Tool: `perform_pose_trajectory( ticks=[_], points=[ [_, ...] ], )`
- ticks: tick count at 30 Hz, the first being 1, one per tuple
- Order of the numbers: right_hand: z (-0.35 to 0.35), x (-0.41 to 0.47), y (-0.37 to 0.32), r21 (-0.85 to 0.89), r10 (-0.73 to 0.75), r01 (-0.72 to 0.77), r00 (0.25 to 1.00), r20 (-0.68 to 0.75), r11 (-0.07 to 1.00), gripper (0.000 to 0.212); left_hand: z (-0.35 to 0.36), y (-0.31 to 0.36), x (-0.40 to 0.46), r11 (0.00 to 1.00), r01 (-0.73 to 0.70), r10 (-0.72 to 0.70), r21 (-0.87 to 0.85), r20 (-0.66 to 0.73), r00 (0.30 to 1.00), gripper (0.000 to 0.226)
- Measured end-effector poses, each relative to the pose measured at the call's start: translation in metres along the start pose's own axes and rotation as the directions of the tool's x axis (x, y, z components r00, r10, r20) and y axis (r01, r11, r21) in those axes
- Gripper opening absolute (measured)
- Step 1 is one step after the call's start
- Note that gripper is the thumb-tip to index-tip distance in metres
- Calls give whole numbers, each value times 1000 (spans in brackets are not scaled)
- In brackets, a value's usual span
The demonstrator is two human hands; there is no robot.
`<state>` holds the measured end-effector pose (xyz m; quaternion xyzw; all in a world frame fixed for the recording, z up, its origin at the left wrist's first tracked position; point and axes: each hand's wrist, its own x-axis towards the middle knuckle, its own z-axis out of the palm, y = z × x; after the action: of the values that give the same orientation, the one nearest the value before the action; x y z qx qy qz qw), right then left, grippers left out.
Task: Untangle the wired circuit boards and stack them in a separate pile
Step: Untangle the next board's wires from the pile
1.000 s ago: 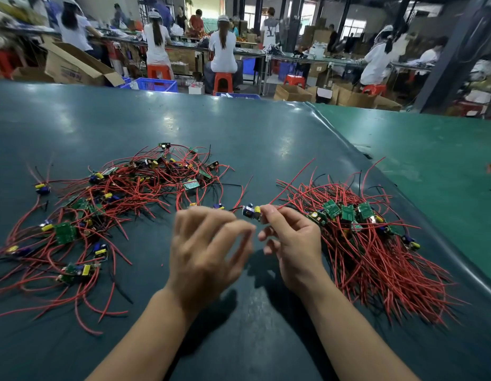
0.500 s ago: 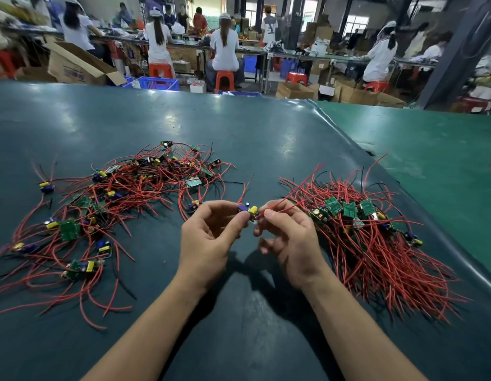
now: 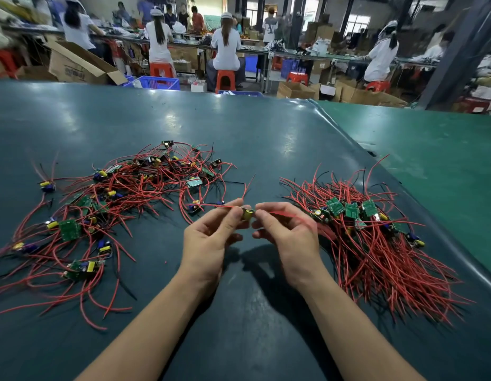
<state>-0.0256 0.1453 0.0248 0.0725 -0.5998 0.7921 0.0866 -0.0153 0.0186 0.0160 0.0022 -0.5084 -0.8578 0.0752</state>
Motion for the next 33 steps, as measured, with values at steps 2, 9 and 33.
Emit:
perform_pose_trajectory(
  ticks=[2,9,33],
  points=[
    [0,-3,2,-144,-31,47,993,113,988,22,-2,2,3,998,-54,53,-22,-68,996,17],
    [-4,-2,-3,-174,32,-26,999,31,984,32,-11,13,7,976,-114,126,183,-54,991,23],
    [-12,13,12,-302,-86,28,980,-180,953,14,-14,18,-12,898,17,-228,440,431,873,28]
  ],
)
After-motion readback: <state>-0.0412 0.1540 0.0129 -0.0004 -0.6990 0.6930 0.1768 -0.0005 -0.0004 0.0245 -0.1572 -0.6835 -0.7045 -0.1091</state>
